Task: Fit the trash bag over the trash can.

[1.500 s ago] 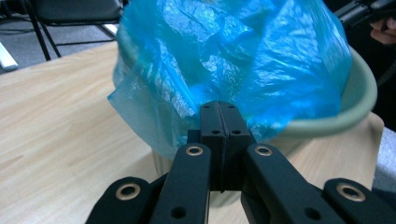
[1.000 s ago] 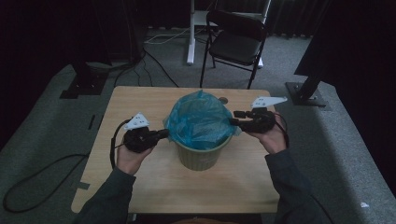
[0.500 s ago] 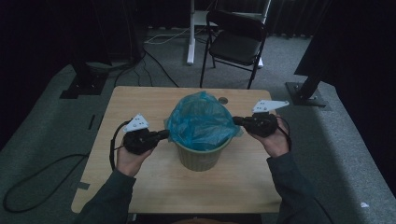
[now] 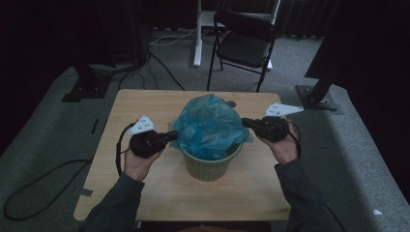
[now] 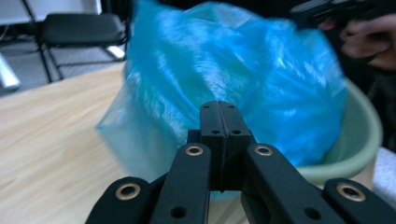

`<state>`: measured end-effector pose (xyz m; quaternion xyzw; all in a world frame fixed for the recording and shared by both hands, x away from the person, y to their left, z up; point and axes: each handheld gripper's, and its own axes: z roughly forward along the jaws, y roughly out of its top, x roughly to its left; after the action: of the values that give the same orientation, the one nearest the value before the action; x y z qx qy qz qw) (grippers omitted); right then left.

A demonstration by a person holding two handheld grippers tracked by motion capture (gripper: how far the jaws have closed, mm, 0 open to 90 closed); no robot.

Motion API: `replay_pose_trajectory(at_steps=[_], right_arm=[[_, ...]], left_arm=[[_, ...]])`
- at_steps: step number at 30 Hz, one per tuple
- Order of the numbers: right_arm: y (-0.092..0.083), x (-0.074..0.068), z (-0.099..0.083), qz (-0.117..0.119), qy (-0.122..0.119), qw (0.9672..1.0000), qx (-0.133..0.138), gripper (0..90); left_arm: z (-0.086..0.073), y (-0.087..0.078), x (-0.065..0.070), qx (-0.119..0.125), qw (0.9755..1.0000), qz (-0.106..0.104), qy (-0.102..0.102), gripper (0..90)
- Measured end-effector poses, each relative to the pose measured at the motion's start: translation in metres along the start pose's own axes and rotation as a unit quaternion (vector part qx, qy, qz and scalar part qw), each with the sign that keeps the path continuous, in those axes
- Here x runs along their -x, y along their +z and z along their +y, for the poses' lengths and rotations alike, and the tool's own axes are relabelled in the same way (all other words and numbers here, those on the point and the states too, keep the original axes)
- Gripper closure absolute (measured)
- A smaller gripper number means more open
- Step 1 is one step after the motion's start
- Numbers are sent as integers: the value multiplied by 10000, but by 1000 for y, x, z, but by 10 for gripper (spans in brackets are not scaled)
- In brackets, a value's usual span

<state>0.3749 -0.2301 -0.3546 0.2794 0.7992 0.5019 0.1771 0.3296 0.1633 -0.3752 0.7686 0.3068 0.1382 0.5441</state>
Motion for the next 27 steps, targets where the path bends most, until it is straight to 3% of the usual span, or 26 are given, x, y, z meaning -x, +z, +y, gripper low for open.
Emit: replay_pose_trajectory(at_steps=[3,6,9,13,15,20,21,27], right_arm=[[-5,-2,-1,-66,-35,9995,296,900],[-14,-4,-3,99,-224,9983,535,900],[-19,-7,-6,336,-356,9983,327,900],[-18,-13,-19,578,-527,9965,-283,900],[-16,-15,-26,705,-490,9951,-495,900],[-17,-14,-36,920,-334,9934,-600,900],[-18,-14,-39,1092,-275,9911,-709,900],[-1,-22,-49,1381,-344,9832,-1144,900]], left_arm=[[0,2,10,69,9994,-185,292,898],[-3,1,15,2,9987,-257,433,898],[-9,-1,16,-107,9986,-282,429,899],[-18,-10,16,-191,9989,-261,347,898],[-23,-13,16,-243,9989,-294,275,899],[-34,-10,18,-473,9979,-357,243,899],[-35,-7,18,-508,9977,-382,245,899],[-40,8,23,-751,9953,-498,353,899]])
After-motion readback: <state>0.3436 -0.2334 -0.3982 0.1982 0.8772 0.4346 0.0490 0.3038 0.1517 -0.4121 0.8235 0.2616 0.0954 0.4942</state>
